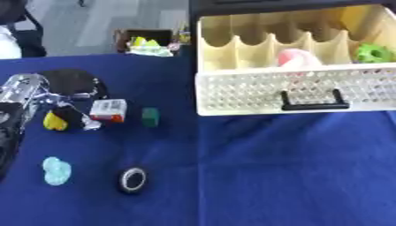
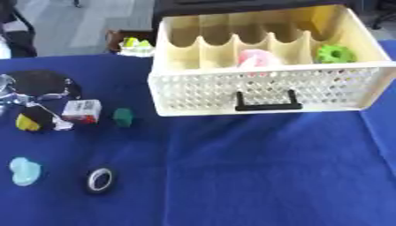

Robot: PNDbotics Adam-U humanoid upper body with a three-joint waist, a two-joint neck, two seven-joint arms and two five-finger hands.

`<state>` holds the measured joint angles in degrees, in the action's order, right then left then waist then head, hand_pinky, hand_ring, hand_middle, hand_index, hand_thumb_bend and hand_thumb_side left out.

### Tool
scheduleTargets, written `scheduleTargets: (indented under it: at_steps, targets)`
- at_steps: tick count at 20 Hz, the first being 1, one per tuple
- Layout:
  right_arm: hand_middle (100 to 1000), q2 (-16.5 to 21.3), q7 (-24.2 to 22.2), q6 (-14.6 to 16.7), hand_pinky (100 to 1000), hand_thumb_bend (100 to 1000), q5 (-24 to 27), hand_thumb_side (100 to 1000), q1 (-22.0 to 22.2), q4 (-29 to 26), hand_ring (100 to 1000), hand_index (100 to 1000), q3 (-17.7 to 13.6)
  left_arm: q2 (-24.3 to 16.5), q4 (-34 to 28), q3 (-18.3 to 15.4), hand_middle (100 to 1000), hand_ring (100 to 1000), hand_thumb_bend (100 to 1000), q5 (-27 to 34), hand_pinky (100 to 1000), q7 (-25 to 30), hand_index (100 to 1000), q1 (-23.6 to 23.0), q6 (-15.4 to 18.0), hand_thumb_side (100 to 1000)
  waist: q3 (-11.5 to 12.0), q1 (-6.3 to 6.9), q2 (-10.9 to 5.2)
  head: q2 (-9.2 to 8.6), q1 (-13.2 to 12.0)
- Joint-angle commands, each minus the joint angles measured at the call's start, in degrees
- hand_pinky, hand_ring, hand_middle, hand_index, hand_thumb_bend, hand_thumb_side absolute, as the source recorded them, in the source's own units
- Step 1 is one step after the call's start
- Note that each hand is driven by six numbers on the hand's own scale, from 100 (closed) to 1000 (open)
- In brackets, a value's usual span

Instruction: Pick up objects from table and place into drawer.

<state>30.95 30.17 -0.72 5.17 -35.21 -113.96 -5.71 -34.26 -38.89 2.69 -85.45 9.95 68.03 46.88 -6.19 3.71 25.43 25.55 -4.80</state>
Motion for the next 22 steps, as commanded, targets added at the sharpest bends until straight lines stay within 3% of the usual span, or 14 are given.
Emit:
scheduleTargets:
  at_steps: [1,3,7,16,22]
  targets:
    - [519,0.66,0.20,-0.04,882,100,0.35,1000,-0.40,-0.63,687,782,-0.65,-0.72,0.76,0.31,532,643,225,-0.41,539,0.27,628,0.36,0.03,661,0.15,-0.47,-1.27,-0.39,-0.14]
    - [519,0.54,0.18,-0.08,883,100,0.36,1000,-0.36,-0.63,684,781,-0.65,-0.67,0.73,0.27,530,639,217,-0.03,535,0.55,624,0.55,0.09,601,0.27,-0.49,-1.41,-0.39,-0.18]
    - [520,0.24,0.22,-0.12,883,100,0.42,1000,-0.26,-0.63,681,780,-0.70,-0.65,0.59,0.28,527,636,218,0.67,531,1.07,622,0.65,0.17,568,0.39,-0.54,-1.70,-0.36,-0.21]
    - [520,-0.17,0.29,-0.37,883,100,0.30,1000,0.03,-0.63,681,779,-0.74,-0.65,0.19,0.22,523,630,183,2.30,526,2.48,614,1.04,0.58,563,0.66,-0.74,-2.37,-0.18,-0.27]
    - [521,-0.42,0.22,-0.58,882,100,0.29,1000,0.21,-0.63,681,779,-0.58,-0.79,-0.64,0.06,521,628,146,4.93,524,3.85,610,1.71,1.20,496,1.08,-0.88,-3.26,0.34,-0.30]
